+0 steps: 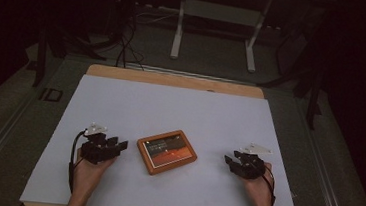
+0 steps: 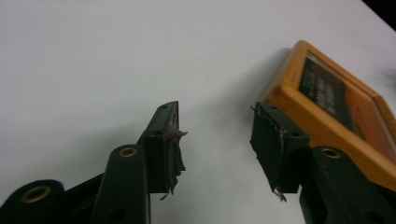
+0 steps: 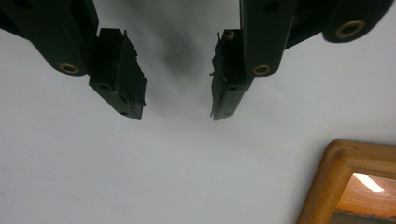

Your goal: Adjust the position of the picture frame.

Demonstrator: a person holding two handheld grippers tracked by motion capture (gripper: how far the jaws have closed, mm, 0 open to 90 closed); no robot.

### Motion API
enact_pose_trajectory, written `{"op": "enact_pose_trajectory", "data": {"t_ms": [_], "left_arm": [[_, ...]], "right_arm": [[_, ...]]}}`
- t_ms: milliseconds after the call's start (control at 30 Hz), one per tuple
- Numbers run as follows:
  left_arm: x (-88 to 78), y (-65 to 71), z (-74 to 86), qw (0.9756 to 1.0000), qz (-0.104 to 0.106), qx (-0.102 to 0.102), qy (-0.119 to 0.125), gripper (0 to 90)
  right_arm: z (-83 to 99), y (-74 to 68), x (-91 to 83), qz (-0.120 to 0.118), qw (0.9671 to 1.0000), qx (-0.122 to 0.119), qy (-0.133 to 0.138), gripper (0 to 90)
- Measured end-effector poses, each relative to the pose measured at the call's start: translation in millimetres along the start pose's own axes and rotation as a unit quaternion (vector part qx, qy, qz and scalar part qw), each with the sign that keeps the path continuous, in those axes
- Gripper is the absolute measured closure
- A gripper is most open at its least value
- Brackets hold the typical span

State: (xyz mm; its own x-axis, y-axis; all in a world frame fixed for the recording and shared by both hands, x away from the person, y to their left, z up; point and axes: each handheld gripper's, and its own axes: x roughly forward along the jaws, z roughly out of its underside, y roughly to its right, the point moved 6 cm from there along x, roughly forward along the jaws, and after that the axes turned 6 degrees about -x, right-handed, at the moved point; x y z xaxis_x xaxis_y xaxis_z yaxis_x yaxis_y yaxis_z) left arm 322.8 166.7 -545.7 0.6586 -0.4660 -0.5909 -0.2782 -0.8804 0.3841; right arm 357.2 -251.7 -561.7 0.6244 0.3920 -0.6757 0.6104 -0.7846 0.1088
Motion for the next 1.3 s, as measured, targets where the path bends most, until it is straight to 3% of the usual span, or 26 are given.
{"op": "enact_pose_trajectory", "data": {"t_ms": [300,500,700,1000,1200,1300], "left_arm": [[-1.5,14.2,-1.8,0.9984,0.055,-0.014,0.003,39.7],[6.8,28.3,1.2,0.9968,0.079,-0.005,-0.016,32.5],[19.9,40.0,4.2,0.9941,0.101,-0.011,-0.036,29.2],[40.8,47.9,6.5,0.9909,0.11,-0.013,-0.077,26.2],[47.4,47.7,5.0,0.9884,0.123,-0.033,-0.083,27.0],[46.5,46.5,3.6,0.9884,0.121,-0.042,-0.081,30.5]], "right_arm": [[0.4,-0.3,0.4,-0.002,1.0,0.001,-0.002,52.6],[0.8,-2.2,2.8,-0.004,1.0,-0.004,-0.007,51.5],[0.6,-2.5,2.9,-0.005,1.0,-0.004,-0.007,50.9],[0.2,-4.5,3.5,-0.009,0.9999,-0.008,-0.007,49.8],[-0.8,-6.7,3.1,-0.013,0.9998,-0.012,-0.006,49.4],[-3.0,-8.8,2.5,-0.015,0.9998,-0.014,-0.003,49.2]]}}
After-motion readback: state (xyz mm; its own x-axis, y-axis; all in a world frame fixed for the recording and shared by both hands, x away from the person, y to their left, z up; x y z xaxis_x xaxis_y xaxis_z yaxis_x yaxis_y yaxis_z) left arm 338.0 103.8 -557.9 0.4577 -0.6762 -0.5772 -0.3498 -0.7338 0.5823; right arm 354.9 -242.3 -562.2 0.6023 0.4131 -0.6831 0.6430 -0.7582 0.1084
